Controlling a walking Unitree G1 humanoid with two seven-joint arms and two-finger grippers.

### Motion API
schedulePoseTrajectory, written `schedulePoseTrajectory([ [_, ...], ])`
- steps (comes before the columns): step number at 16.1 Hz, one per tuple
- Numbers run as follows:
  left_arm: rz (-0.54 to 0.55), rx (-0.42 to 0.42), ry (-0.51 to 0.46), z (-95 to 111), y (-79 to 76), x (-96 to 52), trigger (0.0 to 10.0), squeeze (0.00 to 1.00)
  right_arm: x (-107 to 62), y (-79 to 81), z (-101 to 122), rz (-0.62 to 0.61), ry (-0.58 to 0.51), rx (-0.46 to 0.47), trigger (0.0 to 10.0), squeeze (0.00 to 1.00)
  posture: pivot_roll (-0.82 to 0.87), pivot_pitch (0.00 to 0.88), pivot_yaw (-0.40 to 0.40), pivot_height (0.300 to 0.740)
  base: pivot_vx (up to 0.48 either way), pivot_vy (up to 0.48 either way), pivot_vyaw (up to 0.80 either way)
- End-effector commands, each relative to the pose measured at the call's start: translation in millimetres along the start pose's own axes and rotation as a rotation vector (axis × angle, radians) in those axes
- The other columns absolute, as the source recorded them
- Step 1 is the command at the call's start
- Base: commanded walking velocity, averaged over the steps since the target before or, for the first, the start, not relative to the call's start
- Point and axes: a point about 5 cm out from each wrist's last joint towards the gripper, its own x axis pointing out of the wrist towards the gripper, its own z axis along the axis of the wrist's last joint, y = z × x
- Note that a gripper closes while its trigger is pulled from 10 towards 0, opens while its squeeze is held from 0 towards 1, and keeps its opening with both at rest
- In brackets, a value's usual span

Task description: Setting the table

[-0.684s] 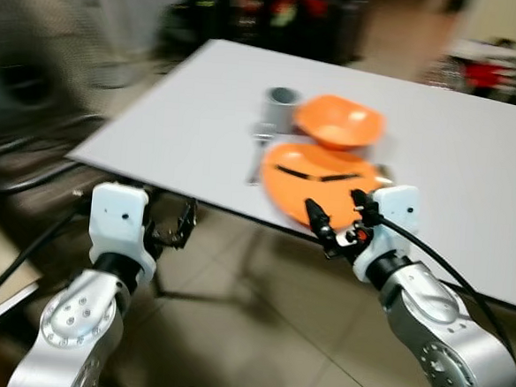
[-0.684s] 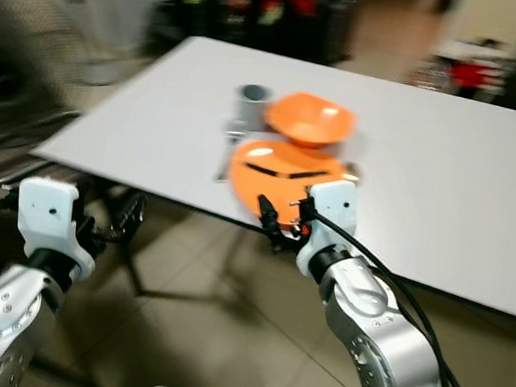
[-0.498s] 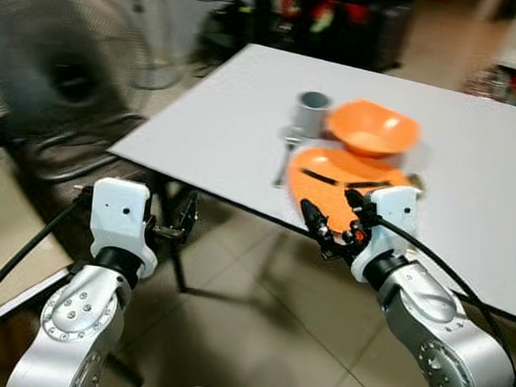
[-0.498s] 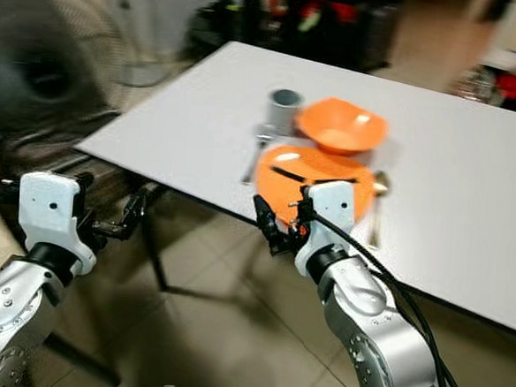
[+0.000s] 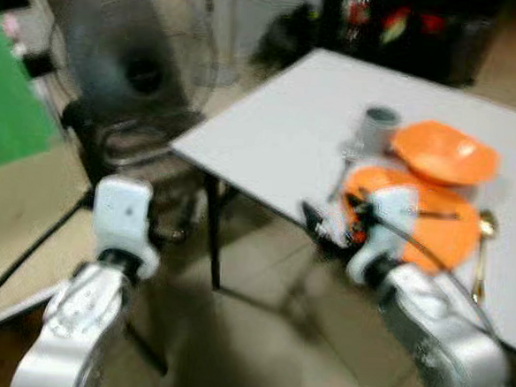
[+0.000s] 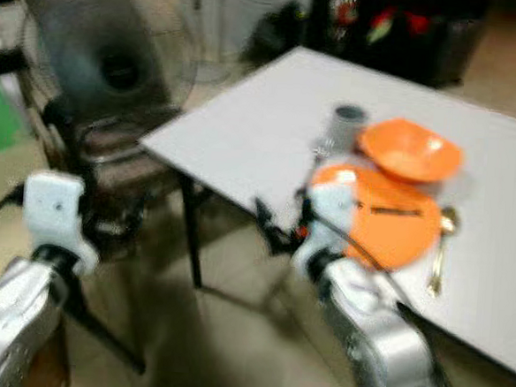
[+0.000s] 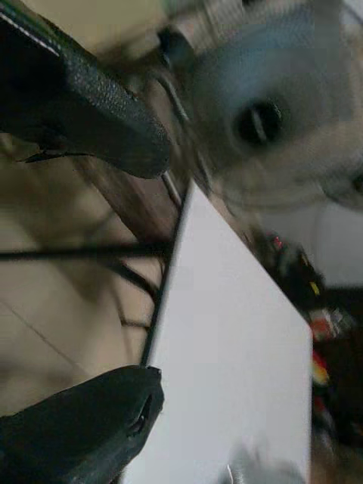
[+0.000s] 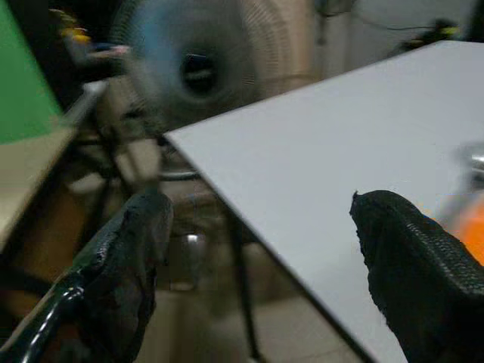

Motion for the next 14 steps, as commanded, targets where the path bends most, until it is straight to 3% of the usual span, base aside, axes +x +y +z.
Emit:
schedulePoseTrajectory([
  [1,-0.001,0.001,-0.022,4,-1.6,2.3,10.0,0.0,0.7,-6.6,5,-0.035,-0.026,-0.022,10.0,0.0,-0.05,0.0,0.033,0.74,0.0,0.0,0.8],
  [4,0.004,0.006,-0.04,7,2.8,11.9,10.0,0.0,0.6,-15.1,6,-0.064,-0.032,-0.013,10.0,0.0,-0.06,0.0,0.036,0.74,0.0,0.0,0.8],
  [9,0.002,0.025,-0.02,3,4.0,3.4,10.0,0.0,2.5,-18.1,-8,-0.078,-0.001,-0.009,10.0,0.0,-0.04,0.0,0.064,0.74,0.0,0.0,0.8],
  [10,0.02,-0.034,-0.013,1,6.0,3.7,10.0,0.0,1.7,-18.4,-8,-0.064,0.0,-0.034,10.0,0.0,-0.05,0.0,0.072,0.74,0.0,0.0,0.8],
  [11,0.02,-0.034,-0.013,1,6.0,3.7,10.0,0.0,1.7,-18.4,-8,-0.064,0.0,-0.034,10.0,0.0,-0.05,0.0,0.072,0.74,0.0,0.0,0.8],
  [14,0.003,0.036,-0.015,-2,3.1,3.4,10.0,0.0,0.8,-20.9,-13,-0.055,0.018,-0.022,10.0,0.0,-0.01,0.0,0.032,0.74,0.0,0.0,0.8],
])
